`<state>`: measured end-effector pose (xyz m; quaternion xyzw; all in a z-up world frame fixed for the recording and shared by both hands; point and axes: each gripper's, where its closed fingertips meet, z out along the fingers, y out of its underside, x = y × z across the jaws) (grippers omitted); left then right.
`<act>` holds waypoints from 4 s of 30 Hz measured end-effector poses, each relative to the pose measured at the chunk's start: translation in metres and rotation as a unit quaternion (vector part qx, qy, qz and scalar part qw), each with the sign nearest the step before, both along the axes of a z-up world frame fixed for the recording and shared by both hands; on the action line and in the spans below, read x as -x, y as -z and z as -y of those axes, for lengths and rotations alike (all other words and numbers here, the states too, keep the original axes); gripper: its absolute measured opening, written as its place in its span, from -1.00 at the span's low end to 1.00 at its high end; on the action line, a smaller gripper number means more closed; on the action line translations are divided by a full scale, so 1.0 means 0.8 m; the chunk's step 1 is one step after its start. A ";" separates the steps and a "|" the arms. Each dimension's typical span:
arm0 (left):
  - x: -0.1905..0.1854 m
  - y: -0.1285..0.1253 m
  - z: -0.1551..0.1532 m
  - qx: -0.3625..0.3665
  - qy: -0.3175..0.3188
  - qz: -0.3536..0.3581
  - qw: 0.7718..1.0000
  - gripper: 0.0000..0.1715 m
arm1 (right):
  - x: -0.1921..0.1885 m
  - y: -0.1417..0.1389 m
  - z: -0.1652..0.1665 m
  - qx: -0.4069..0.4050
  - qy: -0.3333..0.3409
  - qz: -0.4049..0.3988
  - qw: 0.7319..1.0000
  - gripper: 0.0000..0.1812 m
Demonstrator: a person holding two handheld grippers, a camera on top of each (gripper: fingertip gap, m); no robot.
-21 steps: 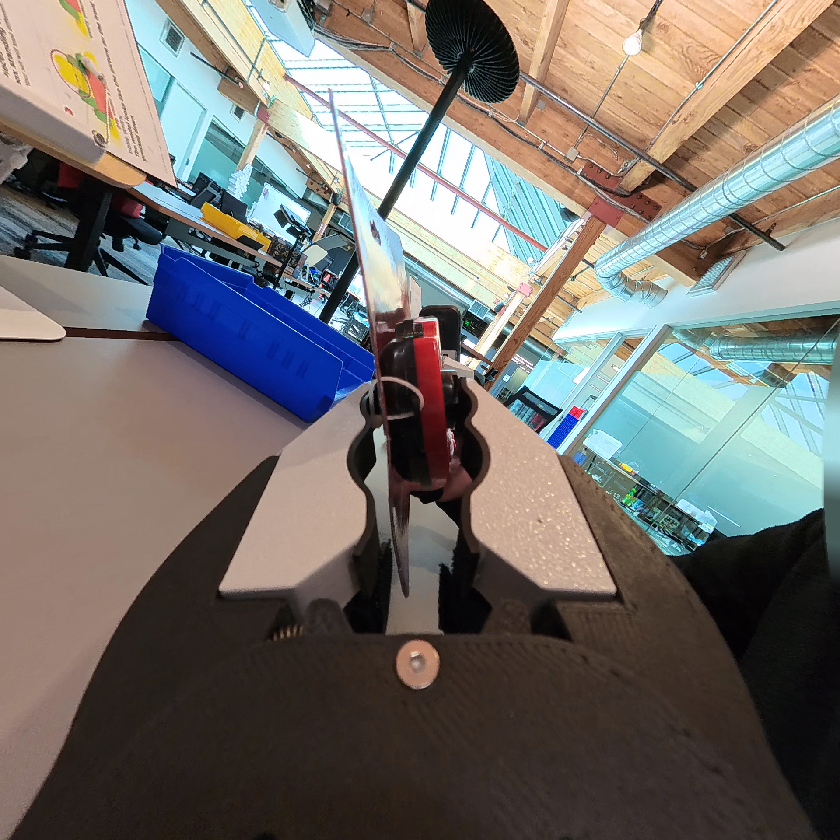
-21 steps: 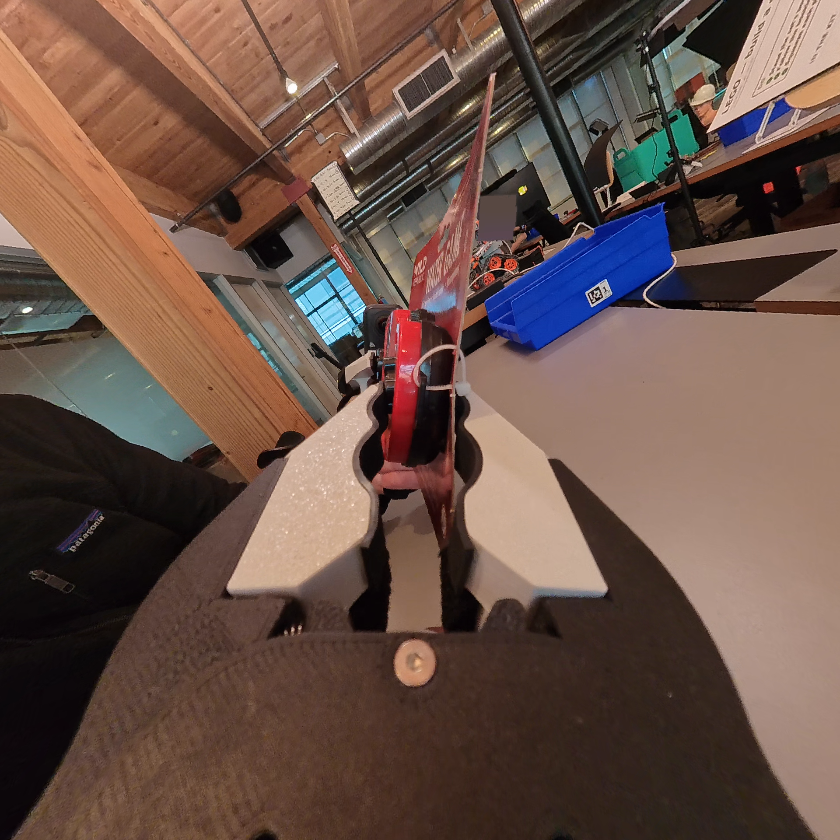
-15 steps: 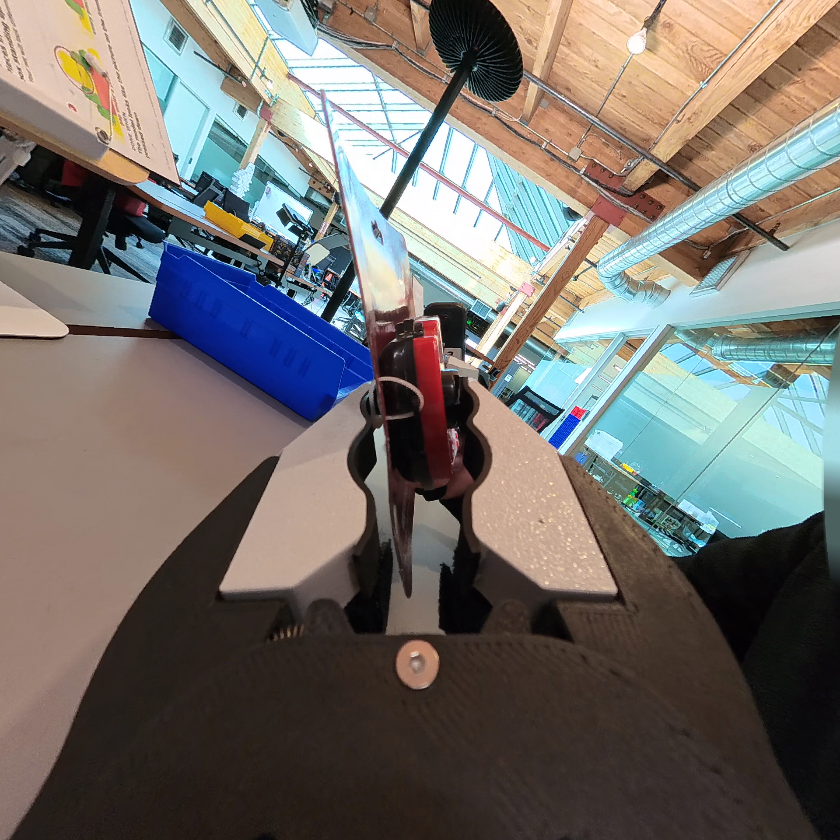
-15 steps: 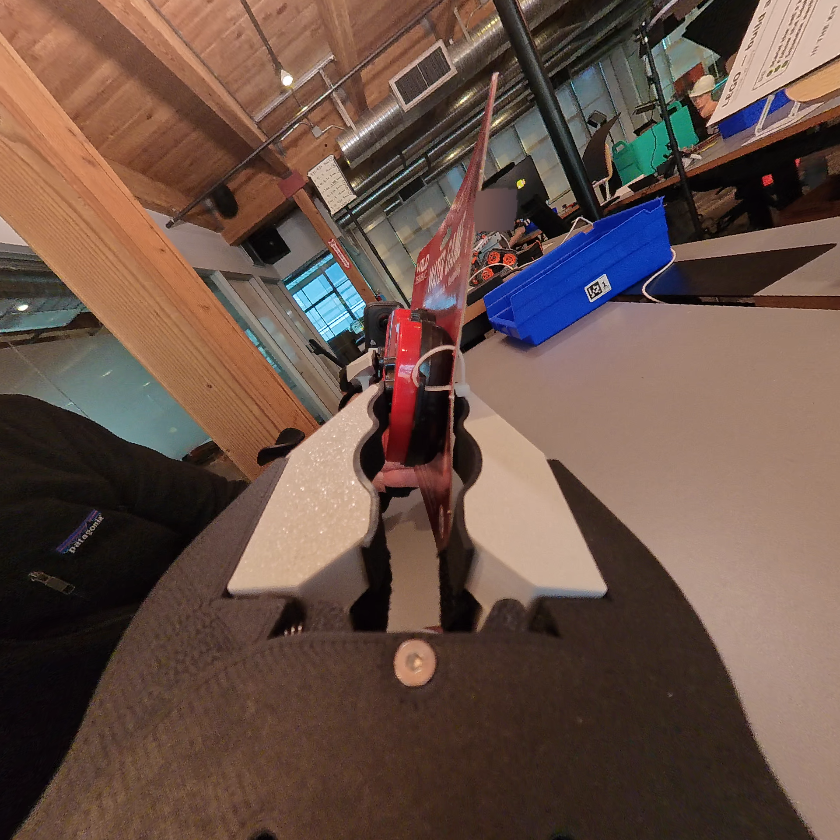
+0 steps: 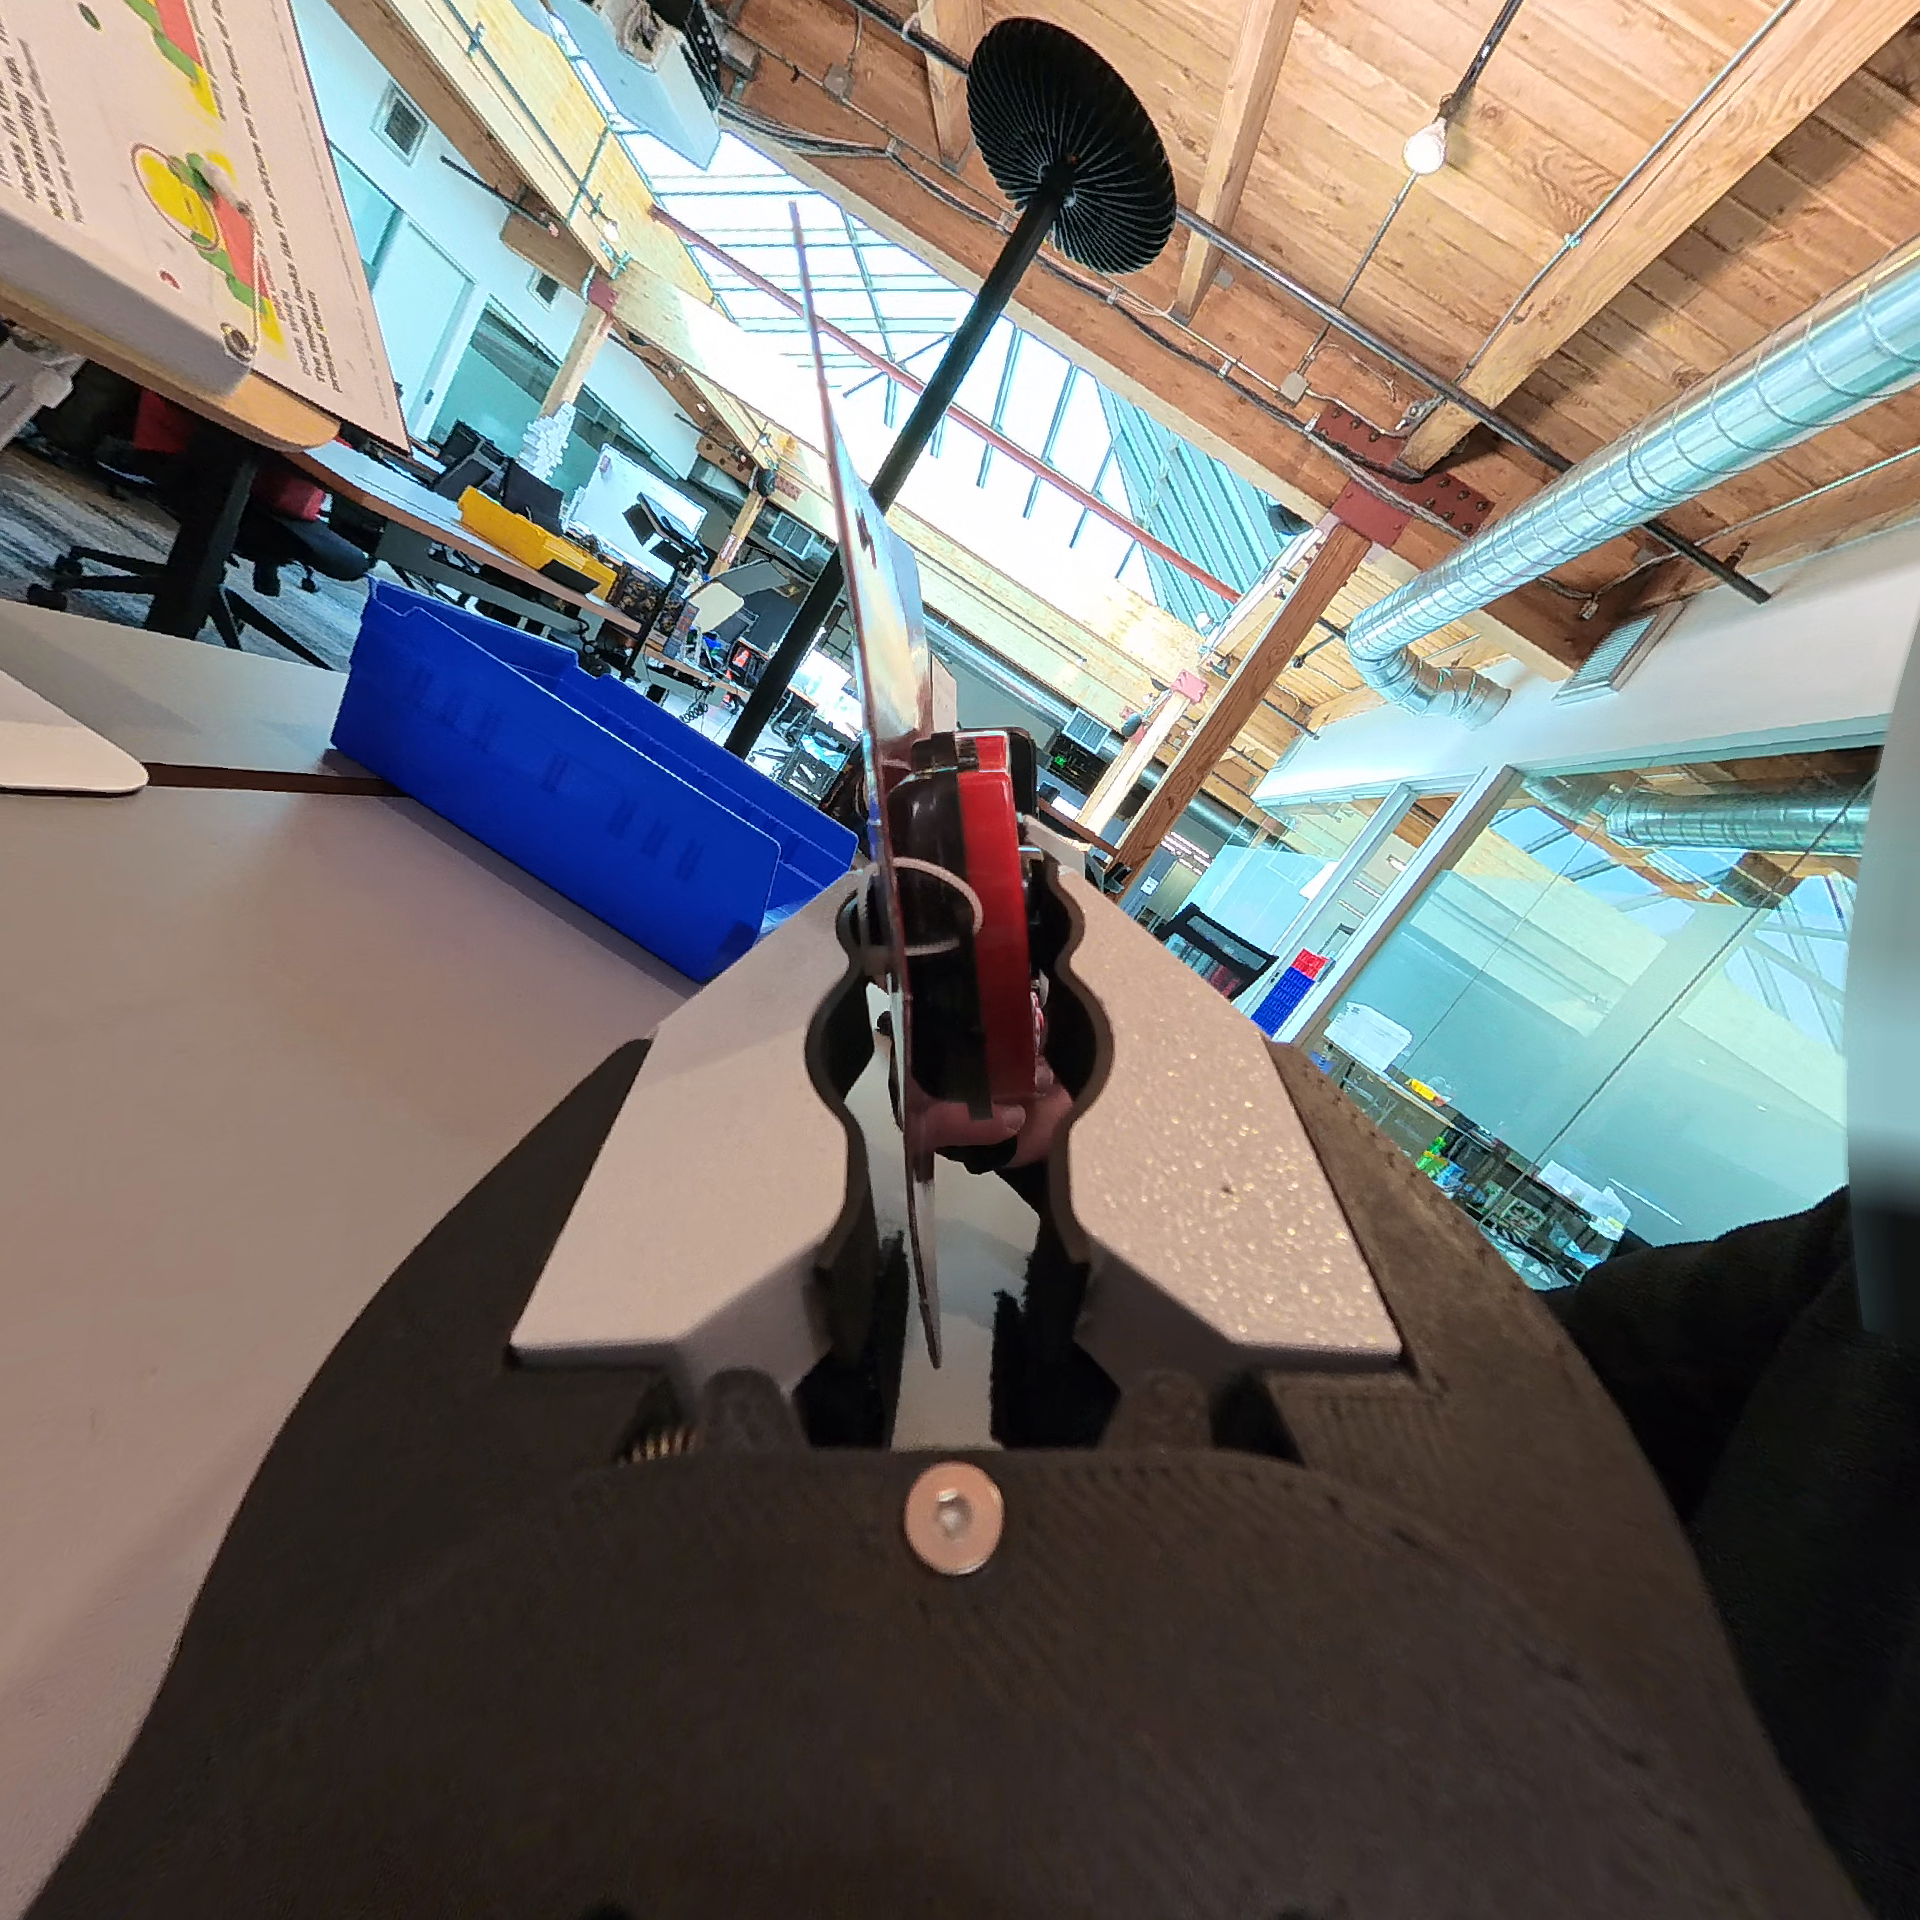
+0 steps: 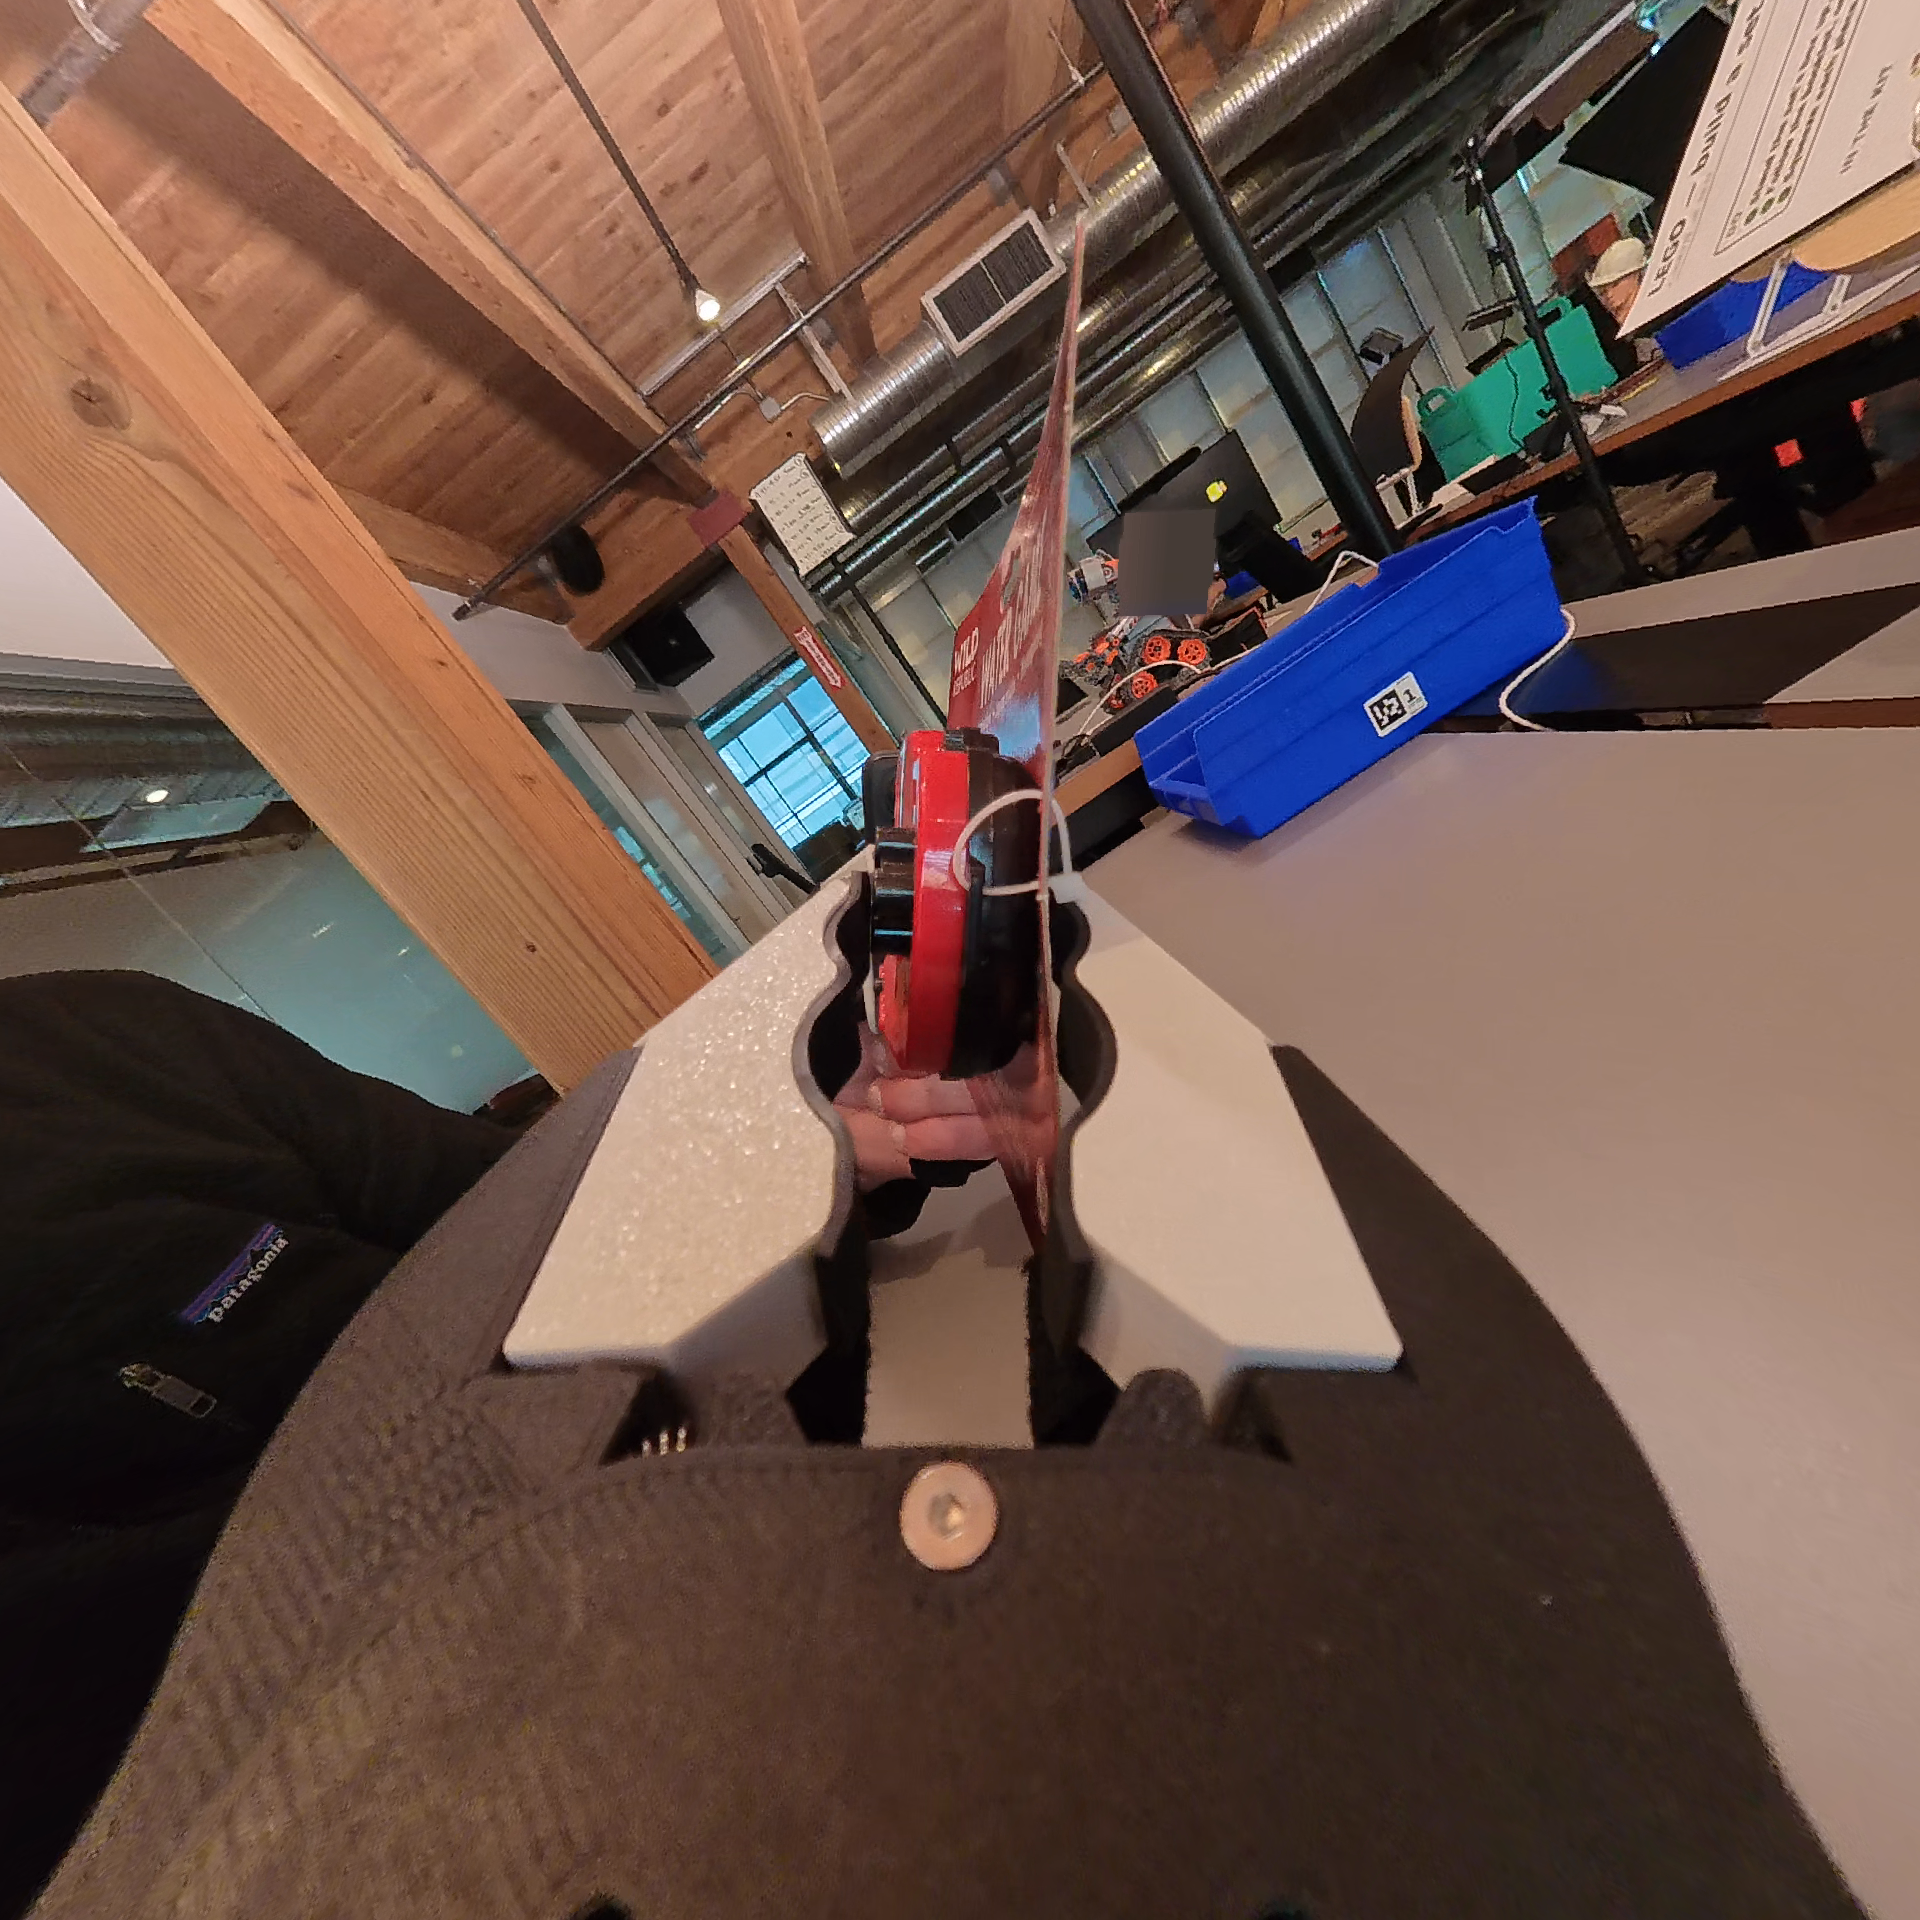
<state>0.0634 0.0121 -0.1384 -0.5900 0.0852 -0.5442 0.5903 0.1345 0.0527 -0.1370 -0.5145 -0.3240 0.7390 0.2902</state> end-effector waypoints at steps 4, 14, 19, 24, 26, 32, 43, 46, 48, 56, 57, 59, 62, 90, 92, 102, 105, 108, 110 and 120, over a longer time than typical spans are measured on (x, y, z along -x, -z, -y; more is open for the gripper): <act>-0.001 0.001 0.000 -0.001 0.001 -0.002 1.000 -0.68 | -0.001 -0.001 -0.003 0.015 -0.002 -0.011 1.000 -0.67; -0.004 0.004 -0.002 0.003 0.008 0.005 1.000 -0.65 | -0.003 0.002 -0.007 -0.004 0.012 0.011 1.000 -0.74; -0.007 0.006 -0.003 0.001 0.010 0.001 1.000 -0.64 | -0.004 0.003 -0.009 -0.003 0.017 0.015 1.000 -0.75; -0.006 0.007 -0.004 0.002 0.009 0.003 1.000 -0.63 | -0.004 0.005 -0.010 0.000 0.014 0.018 1.000 -0.74; -0.007 0.008 -0.004 0.002 0.010 0.002 1.000 -0.63 | -0.004 0.004 -0.010 0.000 0.016 0.017 1.000 -0.74; -0.006 0.006 -0.004 -0.004 0.003 -0.008 1.000 -0.66 | -0.002 0.000 -0.016 0.005 0.030 -0.002 1.000 -0.59; -0.006 0.007 -0.005 0.008 0.012 0.003 1.000 -0.67 | -0.005 -0.003 -0.021 0.036 0.030 -0.024 0.999 -0.66; -0.005 0.008 -0.006 0.012 0.012 0.010 1.000 -0.68 | -0.004 -0.003 -0.022 0.041 0.032 -0.026 0.998 -0.67; -0.005 0.008 -0.007 0.013 0.011 0.011 1.000 -0.68 | -0.004 -0.004 -0.023 0.044 0.034 -0.027 0.998 -0.69; -0.014 0.014 -0.008 0.017 0.013 -0.004 1.000 -0.65 | -0.009 0.003 -0.031 0.030 0.058 -0.001 0.998 -0.76; -0.015 0.015 -0.008 0.018 0.013 -0.004 1.000 -0.65 | -0.009 0.004 -0.032 0.027 0.061 0.002 0.998 -0.77; -0.015 0.017 -0.010 0.022 0.012 -0.002 1.000 -0.64 | -0.009 0.005 -0.033 0.026 0.066 0.006 0.997 -0.77; -0.013 0.018 -0.011 0.023 0.010 -0.002 1.000 -0.63 | -0.008 0.006 -0.033 0.028 0.066 0.007 0.997 -0.77; -0.017 0.011 -0.013 0.011 0.000 -0.014 1.000 -0.67 | -0.014 -0.006 -0.032 0.044 0.048 -0.036 0.997 -0.68; -0.018 0.012 -0.013 0.011 -0.003 -0.016 1.000 -0.65 | -0.015 -0.005 -0.033 0.046 0.049 -0.035 0.997 -0.68; -0.017 0.013 -0.014 0.014 -0.002 -0.009 1.000 -0.65 | -0.014 -0.006 -0.032 0.044 0.049 -0.034 0.997 -0.68; -0.017 0.013 -0.014 0.015 -0.002 -0.008 1.000 -0.65 | -0.014 -0.006 -0.032 0.044 0.049 -0.033 0.997 -0.68; -0.017 0.013 -0.014 0.016 -0.002 -0.007 1.000 -0.65 | -0.014 -0.006 -0.032 0.043 0.049 -0.033 0.997 -0.68; -0.017 0.013 -0.014 0.015 -0.001 -0.007 1.000 -0.65 | -0.014 -0.006 -0.032 0.043 0.049 -0.033 0.997 -0.68; -0.022 0.010 -0.010 0.008 -0.003 -0.031 0.999 -0.72 | -0.016 -0.007 -0.033 0.045 0.052 -0.034 0.997 -0.63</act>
